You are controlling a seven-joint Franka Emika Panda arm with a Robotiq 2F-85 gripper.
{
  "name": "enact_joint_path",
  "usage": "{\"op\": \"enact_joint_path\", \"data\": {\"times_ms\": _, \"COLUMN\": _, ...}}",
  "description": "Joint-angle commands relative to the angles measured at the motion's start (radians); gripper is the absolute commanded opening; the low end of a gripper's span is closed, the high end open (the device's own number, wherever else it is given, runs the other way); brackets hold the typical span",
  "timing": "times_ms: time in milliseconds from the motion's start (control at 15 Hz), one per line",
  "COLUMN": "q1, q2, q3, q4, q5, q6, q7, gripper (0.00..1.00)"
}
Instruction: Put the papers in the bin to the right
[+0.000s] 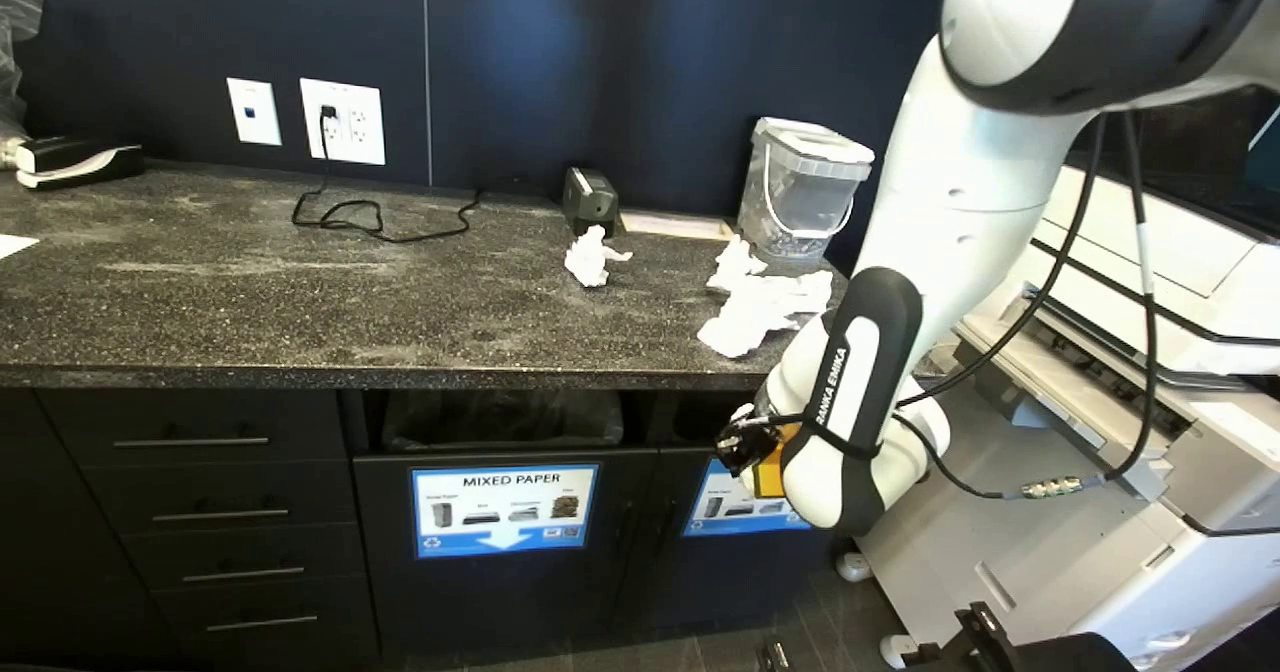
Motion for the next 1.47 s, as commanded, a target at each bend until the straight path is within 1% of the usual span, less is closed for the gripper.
{"op": "enact_joint_path", "data": {"times_ms": 0, "q1": 0.032, "q2": 0.176, "q3": -0.031, "q4": 0.1, "q5": 0.127, "q6": 0.213, "q7": 0.019, "gripper": 0.16}}
{"op": "enact_joint_path", "data": {"times_ms": 200, "q1": 0.011, "q2": 0.277, "q3": -0.007, "q4": 0.167, "q5": 0.224, "q6": 0.373, "q7": 0.016, "gripper": 0.17}}
{"op": "enact_joint_path", "data": {"times_ms": 267, "q1": -0.12, "q2": 0.264, "q3": 0.139, "q4": 0.178, "q5": 0.364, "q6": 0.401, "q7": -0.192, "gripper": 0.17}}
{"op": "enact_joint_path", "data": {"times_ms": 333, "q1": -0.14, "q2": 0.293, "q3": 0.162, "q4": 0.209, "q5": 0.393, "q6": 0.443, "q7": -0.213, "gripper": 0.18}}
{"op": "enact_joint_path", "data": {"times_ms": 400, "q1": -0.17, "q2": 0.32, "q3": 0.2, "q4": 0.24, "q5": 0.416, "q6": 0.482, "q7": -0.254, "gripper": 0.17}}
{"op": "enact_joint_path", "data": {"times_ms": 467, "q1": -0.202, "q2": 0.342, "q3": 0.232, "q4": 0.269, "q5": 0.424, "q6": 0.511, "q7": -0.288, "gripper": 0.17}}
{"op": "enact_joint_path", "data": {"times_ms": 600, "q1": -0.254, "q2": 0.382, "q3": 0.275, "q4": 0.328, "q5": 0.408, "q6": 0.553, "q7": -0.343, "gripper": 0.17}}
{"op": "enact_joint_path", "data": {"times_ms": 733, "q1": -0.296, "q2": 0.411, "q3": 0.298, "q4": 0.383, "q5": 0.387, "q6": 0.57, "q7": -0.378, "gripper": 0.17}}
{"op": "enact_joint_path", "data": {"times_ms": 933, "q1": -0.33, "q2": 0.465, "q3": 0.323, "q4": 0.461, "q5": 0.363, "q6": 0.596, "q7": -0.413, "gripper": 0.17}}
{"op": "enact_joint_path", "data": {"times_ms": 1133, "q1": -0.351, "q2": 0.512, "q3": 0.34, "q4": 0.533, "q5": 0.334, "q6": 0.6, "q7": -0.424, "gripper": 0.17}}
{"op": "enact_joint_path", "data": {"times_ms": 1400, "q1": -0.351, "q2": 0.563, "q3": 0.347, "q4": 0.622, "q5": 0.31, "q6": 0.584, "q7": -0.443, "gripper": 0.17}}
